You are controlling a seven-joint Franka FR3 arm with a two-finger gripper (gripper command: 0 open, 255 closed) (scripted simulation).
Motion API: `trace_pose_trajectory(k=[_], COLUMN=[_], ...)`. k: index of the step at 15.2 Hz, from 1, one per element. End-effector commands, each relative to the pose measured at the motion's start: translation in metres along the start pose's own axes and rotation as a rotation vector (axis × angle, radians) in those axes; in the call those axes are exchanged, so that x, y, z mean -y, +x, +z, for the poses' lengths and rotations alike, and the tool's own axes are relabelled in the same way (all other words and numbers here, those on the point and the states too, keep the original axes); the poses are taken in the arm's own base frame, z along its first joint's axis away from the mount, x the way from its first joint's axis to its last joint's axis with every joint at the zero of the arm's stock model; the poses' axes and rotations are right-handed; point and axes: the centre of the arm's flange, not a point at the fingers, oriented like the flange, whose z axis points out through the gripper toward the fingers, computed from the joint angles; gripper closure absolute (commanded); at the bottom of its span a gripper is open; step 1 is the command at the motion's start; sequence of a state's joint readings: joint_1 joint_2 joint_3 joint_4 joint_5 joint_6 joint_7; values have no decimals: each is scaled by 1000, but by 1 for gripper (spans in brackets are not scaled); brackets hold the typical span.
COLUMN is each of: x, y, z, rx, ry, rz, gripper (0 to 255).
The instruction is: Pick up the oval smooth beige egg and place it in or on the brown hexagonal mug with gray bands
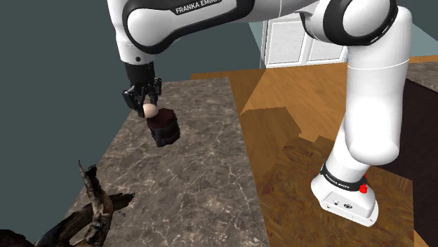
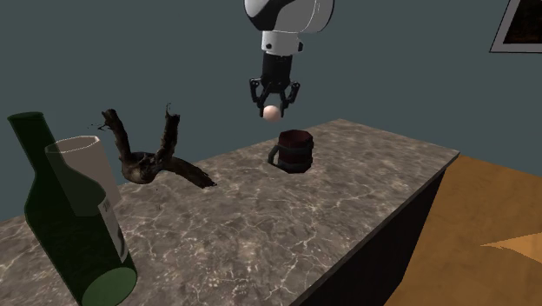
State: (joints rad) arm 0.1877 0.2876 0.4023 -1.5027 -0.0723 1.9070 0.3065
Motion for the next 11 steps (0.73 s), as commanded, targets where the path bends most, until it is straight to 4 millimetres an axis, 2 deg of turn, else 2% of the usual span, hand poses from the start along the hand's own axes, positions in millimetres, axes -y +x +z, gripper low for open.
trace_pose_trajectory(k=[1, 6, 11], x=[-23, -76, -78], y=[14, 47, 44], z=[-2, -4, 22], rx=[0, 0, 0], ry=[0, 0, 0], rz=[-1, -1, -1], gripper=[255, 255, 255])
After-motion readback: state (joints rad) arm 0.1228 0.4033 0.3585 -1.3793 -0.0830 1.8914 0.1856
